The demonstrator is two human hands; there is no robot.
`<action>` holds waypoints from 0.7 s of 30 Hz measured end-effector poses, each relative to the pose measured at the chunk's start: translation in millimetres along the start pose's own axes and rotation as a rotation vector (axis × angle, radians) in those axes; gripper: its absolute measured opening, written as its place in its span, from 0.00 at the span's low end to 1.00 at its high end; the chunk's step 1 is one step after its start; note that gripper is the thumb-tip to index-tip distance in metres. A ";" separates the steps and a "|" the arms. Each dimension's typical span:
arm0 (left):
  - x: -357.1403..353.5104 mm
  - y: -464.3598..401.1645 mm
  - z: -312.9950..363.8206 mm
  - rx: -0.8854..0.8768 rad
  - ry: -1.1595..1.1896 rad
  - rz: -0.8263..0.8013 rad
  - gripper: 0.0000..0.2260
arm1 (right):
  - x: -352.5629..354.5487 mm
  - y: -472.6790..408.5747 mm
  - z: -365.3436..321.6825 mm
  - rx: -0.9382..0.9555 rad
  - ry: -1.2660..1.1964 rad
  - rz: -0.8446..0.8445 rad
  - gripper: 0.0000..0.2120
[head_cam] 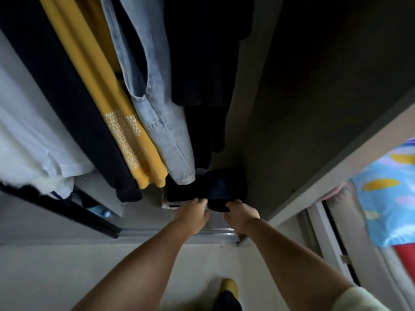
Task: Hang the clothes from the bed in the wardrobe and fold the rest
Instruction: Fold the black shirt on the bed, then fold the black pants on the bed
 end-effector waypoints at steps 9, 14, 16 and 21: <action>24.5 36.1 35.5 -0.297 -0.068 -0.099 0.17 | 16.9 80.9 15.6 -0.204 -0.101 0.159 0.18; 19.9 55.1 93.3 -0.473 -0.155 -0.154 0.16 | 15.1 141.4 48.5 -0.361 -0.126 0.217 0.18; 18.0 62.6 127.3 -0.551 -0.181 -0.158 0.15 | 13.5 170.6 67.8 -0.442 -0.162 0.237 0.17; 14.1 83.6 217.7 -0.751 -0.254 -0.175 0.16 | 1.8 245.6 120.4 -0.664 -0.206 0.271 0.16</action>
Point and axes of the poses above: each hand's wrist, its own y-axis away from the middle knuckle, its own x-axis out of the back of the hand, z = x × y, the point moved 4 cm from there along -y, towards the middle knuckle, and after that the axes turned 5 degrees about x, right-handed, at the moved point
